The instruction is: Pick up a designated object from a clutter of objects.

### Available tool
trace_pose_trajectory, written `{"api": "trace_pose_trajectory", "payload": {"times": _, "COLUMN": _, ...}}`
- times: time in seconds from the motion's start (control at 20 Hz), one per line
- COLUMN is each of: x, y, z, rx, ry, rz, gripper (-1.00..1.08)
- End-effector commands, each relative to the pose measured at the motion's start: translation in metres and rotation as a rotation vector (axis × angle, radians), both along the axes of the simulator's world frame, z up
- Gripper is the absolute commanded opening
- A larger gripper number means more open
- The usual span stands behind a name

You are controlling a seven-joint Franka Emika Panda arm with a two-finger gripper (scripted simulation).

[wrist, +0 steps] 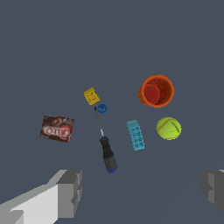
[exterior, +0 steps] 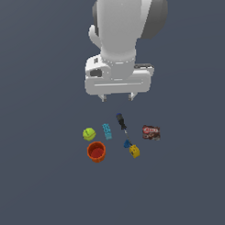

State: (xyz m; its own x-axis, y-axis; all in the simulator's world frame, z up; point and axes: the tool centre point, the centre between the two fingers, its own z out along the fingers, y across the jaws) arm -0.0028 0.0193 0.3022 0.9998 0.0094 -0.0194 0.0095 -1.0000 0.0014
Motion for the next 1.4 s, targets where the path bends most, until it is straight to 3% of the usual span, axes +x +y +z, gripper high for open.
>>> {"api": "trace_pose_trajectory", "payload": {"times": 0.0, "x": 0.0, "y": 0.0, "z": 0.0, "rx": 0.0, "ry": 0.0, "rz": 0.0, "gripper": 0.28}}
{"api": "trace_pose_trajectory", "payload": {"times": 0.75, "x": 0.007, "y": -0.002, "z": -0.003, "rx": 0.019, "ry": -0.001, "rz": -0.045, "gripper": 0.28}}
{"api": "trace_pose_trajectory", "payload": {"times": 1.35, "x": 0.043, "y": -0.016, "z": -0.037, "rx": 0.047, "ry": -0.002, "rz": -0.294, "gripper": 0.28}}
